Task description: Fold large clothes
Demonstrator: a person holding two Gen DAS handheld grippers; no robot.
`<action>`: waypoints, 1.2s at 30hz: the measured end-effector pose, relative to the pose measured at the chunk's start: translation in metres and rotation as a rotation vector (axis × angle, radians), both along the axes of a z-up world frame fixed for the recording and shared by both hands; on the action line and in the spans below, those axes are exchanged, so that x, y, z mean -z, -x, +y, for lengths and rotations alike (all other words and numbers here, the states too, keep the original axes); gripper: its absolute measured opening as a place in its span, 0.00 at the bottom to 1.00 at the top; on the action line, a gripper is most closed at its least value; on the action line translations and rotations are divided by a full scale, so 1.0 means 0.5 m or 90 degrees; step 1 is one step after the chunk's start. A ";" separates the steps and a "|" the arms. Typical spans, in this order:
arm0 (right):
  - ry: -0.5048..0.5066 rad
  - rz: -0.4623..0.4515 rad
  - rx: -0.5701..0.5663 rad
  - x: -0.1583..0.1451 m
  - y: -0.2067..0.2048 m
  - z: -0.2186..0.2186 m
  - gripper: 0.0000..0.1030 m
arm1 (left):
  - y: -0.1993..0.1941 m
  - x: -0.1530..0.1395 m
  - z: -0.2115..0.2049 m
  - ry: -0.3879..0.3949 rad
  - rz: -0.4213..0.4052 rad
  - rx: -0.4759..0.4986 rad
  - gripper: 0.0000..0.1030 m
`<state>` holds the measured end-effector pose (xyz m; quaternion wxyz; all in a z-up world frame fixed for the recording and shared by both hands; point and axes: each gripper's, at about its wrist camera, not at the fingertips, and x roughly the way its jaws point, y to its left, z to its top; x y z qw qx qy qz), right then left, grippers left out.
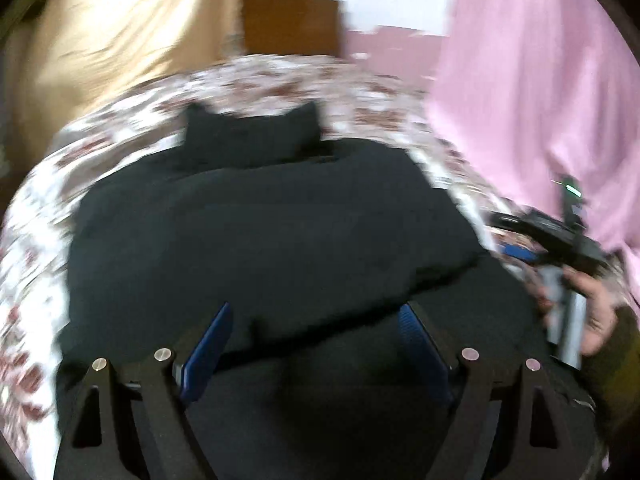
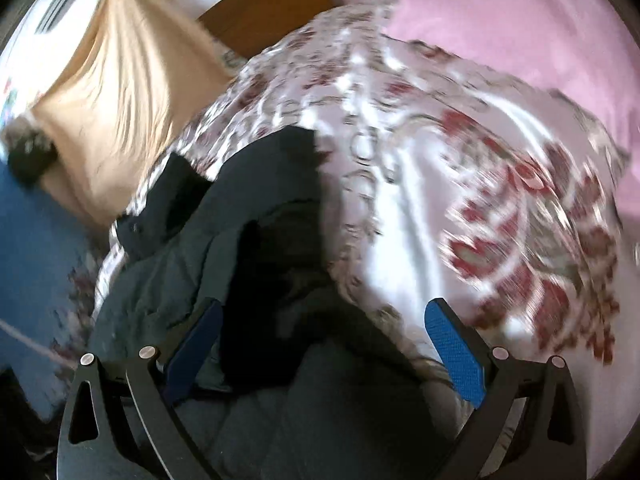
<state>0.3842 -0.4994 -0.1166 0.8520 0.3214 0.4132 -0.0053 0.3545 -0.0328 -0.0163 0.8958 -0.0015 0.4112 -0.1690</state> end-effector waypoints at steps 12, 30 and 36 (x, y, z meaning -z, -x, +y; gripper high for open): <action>0.005 -0.067 -0.186 -0.035 -0.075 0.125 0.94 | -0.048 0.011 0.169 -0.014 0.022 -0.222 0.82; 0.242 -0.050 -0.188 -0.117 -0.188 0.177 0.03 | -0.184 0.051 0.199 -0.094 0.022 -0.229 0.84; 0.251 -0.022 -0.187 -0.039 -0.199 0.187 0.05 | -0.203 0.106 0.188 -0.106 0.032 -0.217 0.93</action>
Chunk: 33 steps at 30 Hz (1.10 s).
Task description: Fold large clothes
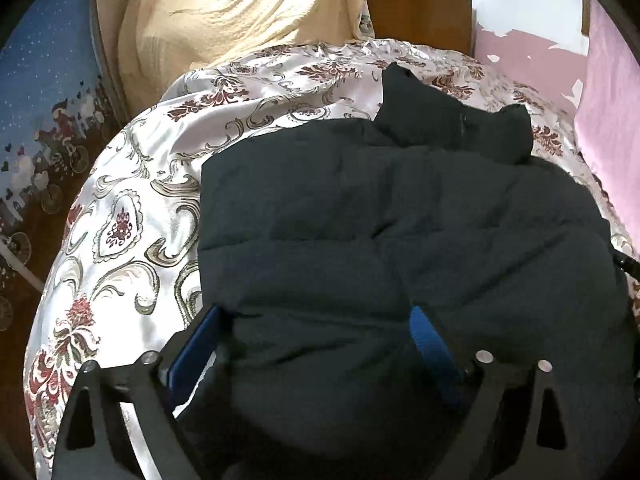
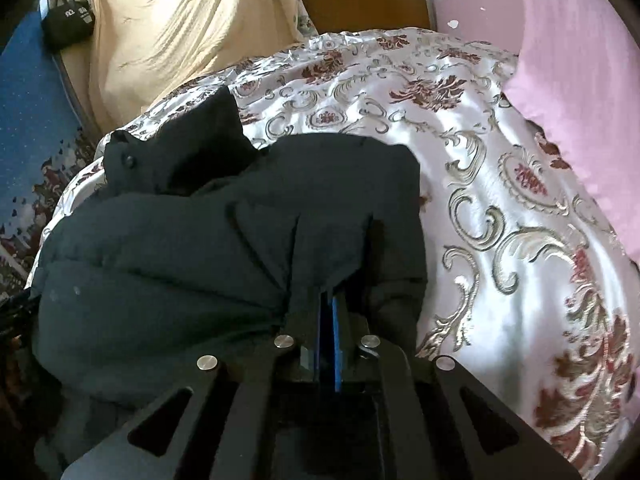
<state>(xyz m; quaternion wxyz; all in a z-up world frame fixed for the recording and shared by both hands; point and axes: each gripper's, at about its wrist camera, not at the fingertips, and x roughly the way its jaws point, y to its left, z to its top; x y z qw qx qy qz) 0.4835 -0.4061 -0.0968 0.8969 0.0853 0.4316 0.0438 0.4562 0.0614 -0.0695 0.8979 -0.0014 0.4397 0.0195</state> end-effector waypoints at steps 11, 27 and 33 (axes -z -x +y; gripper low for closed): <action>-0.056 -0.031 -0.043 -0.106 -0.037 0.002 0.69 | -0.061 -0.135 0.030 0.081 -0.054 0.016 0.93; -0.096 0.055 -0.018 -0.104 -0.381 0.201 0.47 | -0.411 -0.094 -0.046 0.156 0.012 0.006 0.56; -0.091 0.043 -0.015 -0.111 -0.361 0.204 0.15 | -0.395 -0.107 -0.055 0.199 -0.009 0.040 0.06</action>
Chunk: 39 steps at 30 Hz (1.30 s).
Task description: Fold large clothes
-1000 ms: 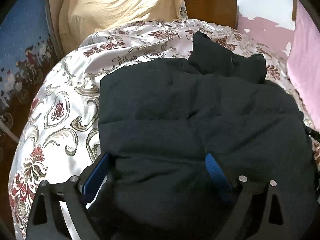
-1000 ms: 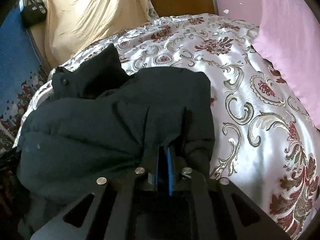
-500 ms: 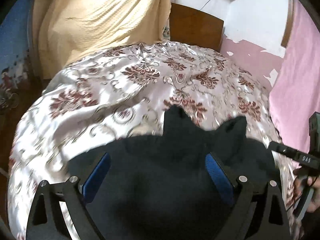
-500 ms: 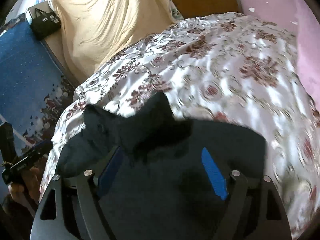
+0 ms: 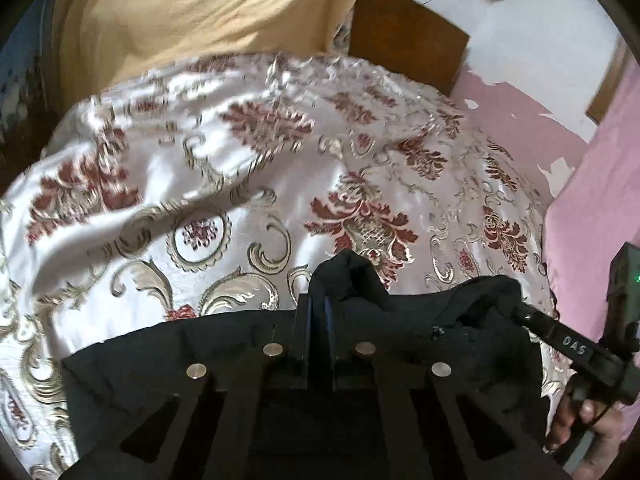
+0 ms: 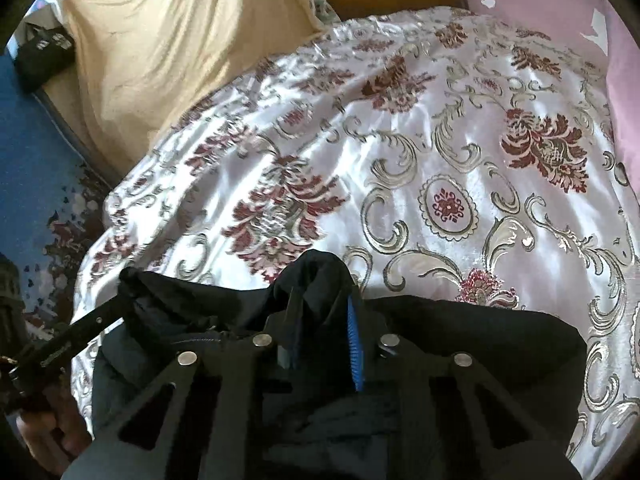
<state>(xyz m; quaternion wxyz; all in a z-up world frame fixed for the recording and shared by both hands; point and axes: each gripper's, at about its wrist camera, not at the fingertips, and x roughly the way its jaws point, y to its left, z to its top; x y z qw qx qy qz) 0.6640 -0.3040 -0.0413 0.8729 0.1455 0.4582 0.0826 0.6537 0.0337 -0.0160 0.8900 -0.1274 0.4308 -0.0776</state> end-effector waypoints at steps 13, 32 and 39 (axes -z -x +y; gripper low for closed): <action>-0.066 -0.240 -0.048 -0.146 0.387 -0.082 0.10 | 0.381 -0.109 0.075 0.122 -0.178 -0.009 0.05; -0.075 -0.162 0.044 0.127 0.422 -0.094 0.08 | 0.366 0.101 0.062 0.061 -0.076 -0.026 0.05; -0.057 -0.196 0.039 0.096 0.443 -0.090 0.08 | 0.424 -0.003 0.088 -0.015 -0.140 -0.048 0.09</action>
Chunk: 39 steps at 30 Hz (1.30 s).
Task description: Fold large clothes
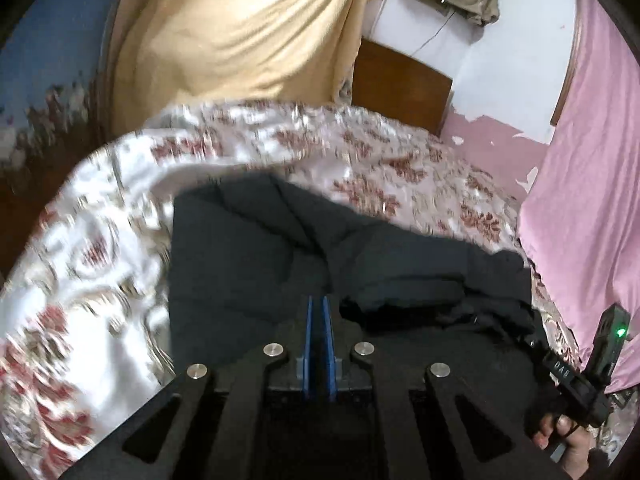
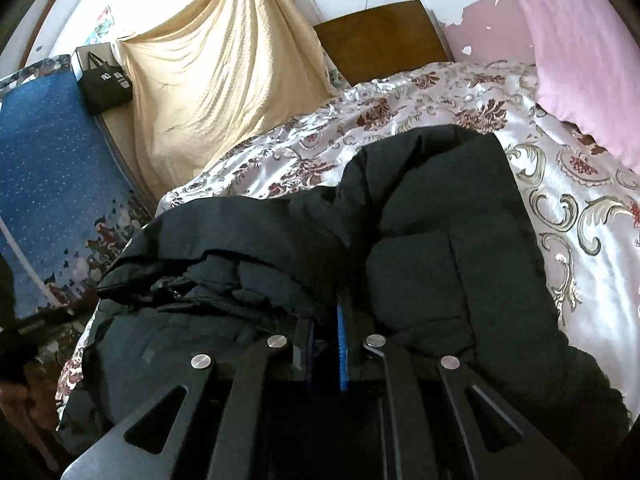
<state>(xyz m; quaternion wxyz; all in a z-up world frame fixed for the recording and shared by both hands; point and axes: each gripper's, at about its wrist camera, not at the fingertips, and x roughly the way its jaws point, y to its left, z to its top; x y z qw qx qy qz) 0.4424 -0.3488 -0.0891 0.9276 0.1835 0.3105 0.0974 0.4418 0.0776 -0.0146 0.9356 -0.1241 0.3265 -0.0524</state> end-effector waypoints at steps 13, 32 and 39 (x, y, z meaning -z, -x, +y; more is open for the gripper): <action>0.106 0.007 -0.042 -0.074 0.036 0.024 0.12 | -0.174 0.070 -0.128 -0.019 0.099 0.093 0.25; 0.253 0.002 -0.166 -0.006 -0.091 0.171 0.19 | -0.137 0.136 -0.150 -0.078 0.013 0.102 0.25; 0.179 0.026 -0.158 -0.027 -0.087 0.135 0.19 | -0.101 0.102 -0.104 -0.012 -0.002 0.101 0.26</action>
